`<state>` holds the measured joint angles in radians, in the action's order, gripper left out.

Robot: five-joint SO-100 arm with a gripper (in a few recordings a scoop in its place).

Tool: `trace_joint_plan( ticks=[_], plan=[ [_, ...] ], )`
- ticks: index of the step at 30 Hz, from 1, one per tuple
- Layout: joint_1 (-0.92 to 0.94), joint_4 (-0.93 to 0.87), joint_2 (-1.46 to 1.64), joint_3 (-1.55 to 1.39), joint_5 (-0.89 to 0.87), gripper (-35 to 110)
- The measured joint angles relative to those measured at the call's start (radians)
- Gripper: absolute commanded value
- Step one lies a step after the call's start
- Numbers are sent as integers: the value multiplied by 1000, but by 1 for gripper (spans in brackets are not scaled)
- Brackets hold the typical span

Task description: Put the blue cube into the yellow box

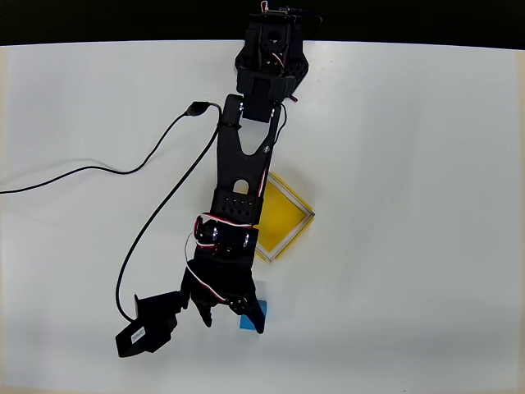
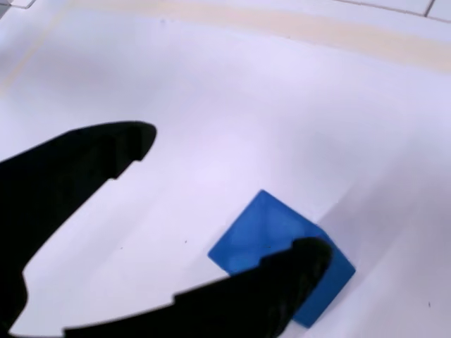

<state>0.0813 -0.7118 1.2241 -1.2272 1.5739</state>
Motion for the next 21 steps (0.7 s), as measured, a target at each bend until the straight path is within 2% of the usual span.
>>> trace_joint_plan(
  ticks=[21],
  plan=[
    [-26, 72, -236, 75, 0, 43]
  ],
)
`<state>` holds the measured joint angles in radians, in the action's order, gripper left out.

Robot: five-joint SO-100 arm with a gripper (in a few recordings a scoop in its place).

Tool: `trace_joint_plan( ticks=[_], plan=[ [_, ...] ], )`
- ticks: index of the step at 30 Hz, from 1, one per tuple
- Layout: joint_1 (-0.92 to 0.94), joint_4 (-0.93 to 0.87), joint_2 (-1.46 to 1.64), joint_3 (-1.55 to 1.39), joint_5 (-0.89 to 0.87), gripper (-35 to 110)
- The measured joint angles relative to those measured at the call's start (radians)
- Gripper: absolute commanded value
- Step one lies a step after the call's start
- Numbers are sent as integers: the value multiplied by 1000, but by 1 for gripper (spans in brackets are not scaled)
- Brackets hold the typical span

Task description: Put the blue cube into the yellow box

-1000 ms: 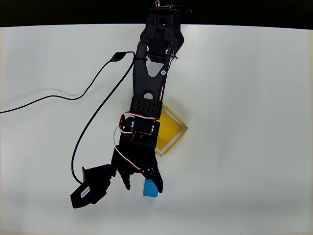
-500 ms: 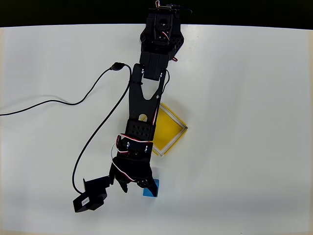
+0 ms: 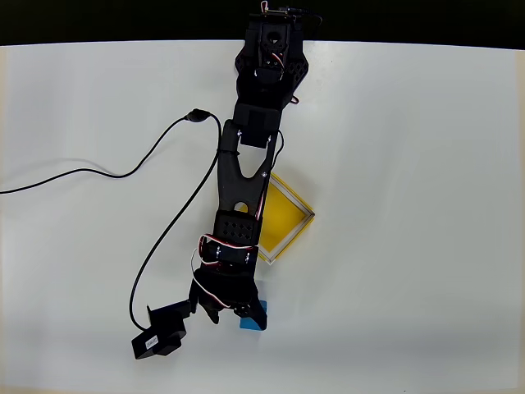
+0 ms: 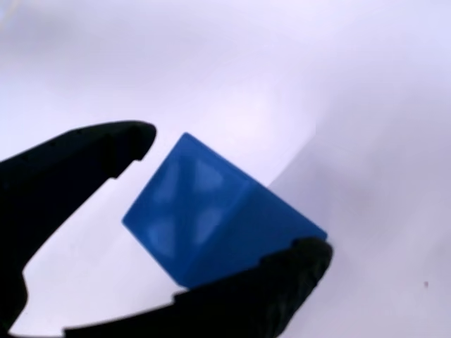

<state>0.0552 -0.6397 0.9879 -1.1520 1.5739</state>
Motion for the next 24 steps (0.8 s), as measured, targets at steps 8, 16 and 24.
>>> trace_joint_plan(
  ticks=[8, 16, 24],
  plan=[
    [-31, 0, -44, 28, 0, 43],
    [-48, 23, -77, 38, -11, 42],
    [-55, 23, -94, 43, -34, 40]
  ],
)
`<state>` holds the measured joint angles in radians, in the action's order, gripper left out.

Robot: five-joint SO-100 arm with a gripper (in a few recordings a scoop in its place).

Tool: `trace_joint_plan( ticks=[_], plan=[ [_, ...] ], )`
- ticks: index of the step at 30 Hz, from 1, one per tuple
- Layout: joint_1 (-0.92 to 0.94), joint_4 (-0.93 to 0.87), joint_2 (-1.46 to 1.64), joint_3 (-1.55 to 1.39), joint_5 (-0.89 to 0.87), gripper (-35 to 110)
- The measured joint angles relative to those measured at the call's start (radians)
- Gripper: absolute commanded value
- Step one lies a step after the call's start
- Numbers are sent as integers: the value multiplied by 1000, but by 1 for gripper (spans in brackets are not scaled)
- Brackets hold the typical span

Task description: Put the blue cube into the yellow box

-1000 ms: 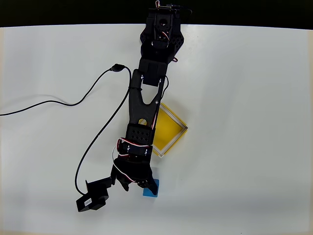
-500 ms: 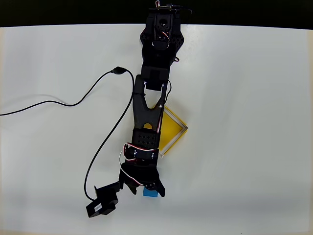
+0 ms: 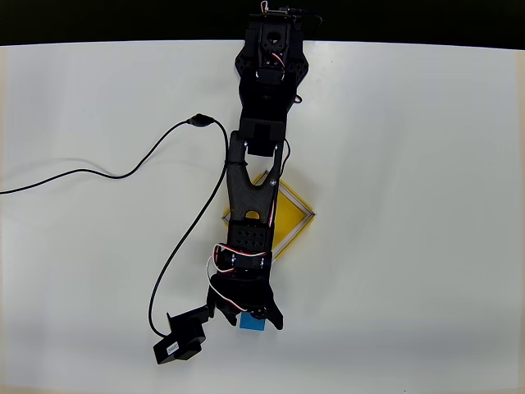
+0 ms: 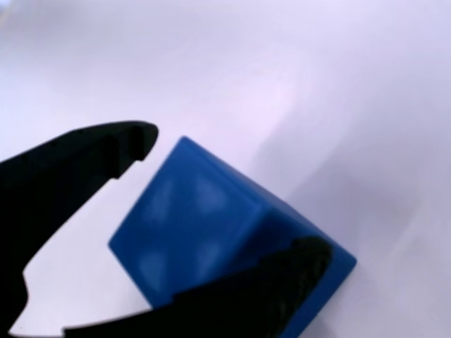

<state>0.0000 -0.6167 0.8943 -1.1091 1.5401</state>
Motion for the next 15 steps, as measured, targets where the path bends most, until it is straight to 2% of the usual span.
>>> trace_joint_plan(
  ticks=[15],
  plan=[
    [-5, -46, -14, 0, 9, 25]
  ],
)
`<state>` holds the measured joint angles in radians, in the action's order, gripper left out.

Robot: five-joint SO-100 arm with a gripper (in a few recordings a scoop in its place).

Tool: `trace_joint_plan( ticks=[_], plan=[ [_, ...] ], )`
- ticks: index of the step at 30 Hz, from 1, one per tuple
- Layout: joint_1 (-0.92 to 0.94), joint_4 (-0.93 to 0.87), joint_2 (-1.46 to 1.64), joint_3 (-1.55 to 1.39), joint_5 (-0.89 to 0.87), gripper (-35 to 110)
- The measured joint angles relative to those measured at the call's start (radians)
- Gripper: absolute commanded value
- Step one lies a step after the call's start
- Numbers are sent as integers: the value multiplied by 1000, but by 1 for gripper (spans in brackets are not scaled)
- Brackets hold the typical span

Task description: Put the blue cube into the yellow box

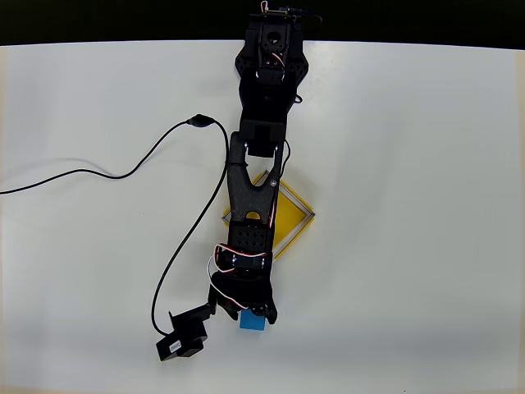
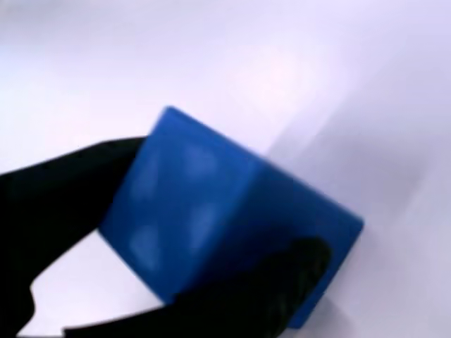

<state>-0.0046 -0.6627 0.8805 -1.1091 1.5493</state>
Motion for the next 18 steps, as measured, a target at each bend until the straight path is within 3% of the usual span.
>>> trace_joint_plan(
  ticks=[18],
  plan=[
    [-2, -2, 0, 0, 115, 19]
  ],
)
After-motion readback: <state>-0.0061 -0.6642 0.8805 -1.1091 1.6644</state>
